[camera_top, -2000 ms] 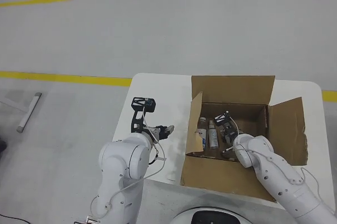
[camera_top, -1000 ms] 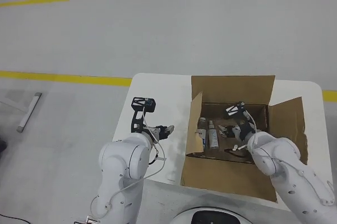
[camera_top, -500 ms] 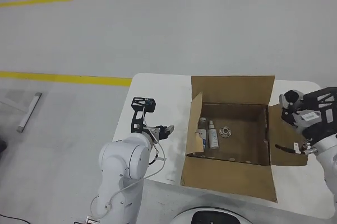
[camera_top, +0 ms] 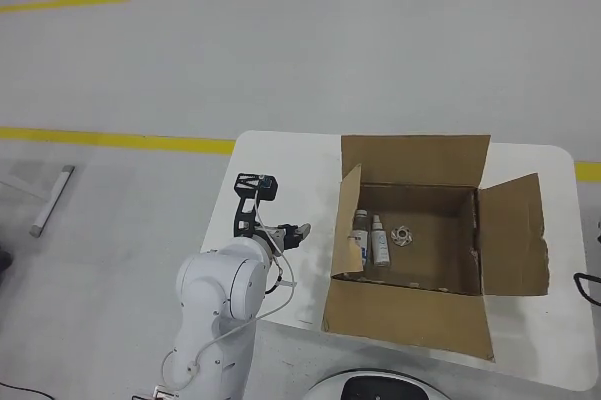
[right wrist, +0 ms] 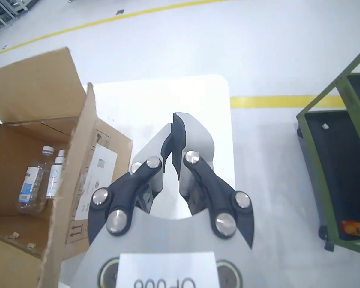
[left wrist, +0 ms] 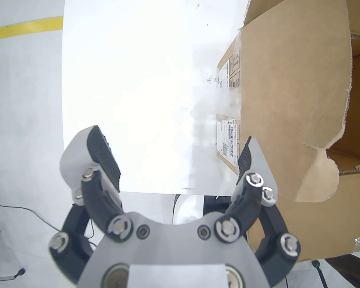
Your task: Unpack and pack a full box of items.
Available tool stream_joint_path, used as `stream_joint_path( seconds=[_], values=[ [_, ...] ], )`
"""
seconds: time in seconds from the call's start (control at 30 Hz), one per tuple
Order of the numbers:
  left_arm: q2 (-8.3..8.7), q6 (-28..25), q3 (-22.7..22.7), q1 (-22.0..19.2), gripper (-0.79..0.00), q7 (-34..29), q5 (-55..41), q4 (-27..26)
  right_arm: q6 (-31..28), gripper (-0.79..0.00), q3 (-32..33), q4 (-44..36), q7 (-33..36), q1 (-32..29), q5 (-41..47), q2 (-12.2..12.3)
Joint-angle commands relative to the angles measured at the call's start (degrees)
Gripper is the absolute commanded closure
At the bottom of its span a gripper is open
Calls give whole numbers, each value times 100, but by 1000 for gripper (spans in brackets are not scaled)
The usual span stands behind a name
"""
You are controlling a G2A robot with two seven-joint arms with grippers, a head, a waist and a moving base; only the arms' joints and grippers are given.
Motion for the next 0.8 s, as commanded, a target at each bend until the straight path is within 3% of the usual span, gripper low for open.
stream_joint_path(
  seconds=[0.0,0.27,0.5,0.77],
  values=[
    [0,0,0,0,-785,0,0,0,-156,0,-167,240,15,45,103,1],
    [0,0,0,0,-785,0,0,0,-1210,0,-945,531,134,524,744,31],
    [0,0,0,0,-785,0,0,0,-1768,0,-1261,562,541,768,1180,82],
    [0,0,0,0,-785,0,0,0,-2232,0,-1949,730,1383,1188,782,169]
  ],
)
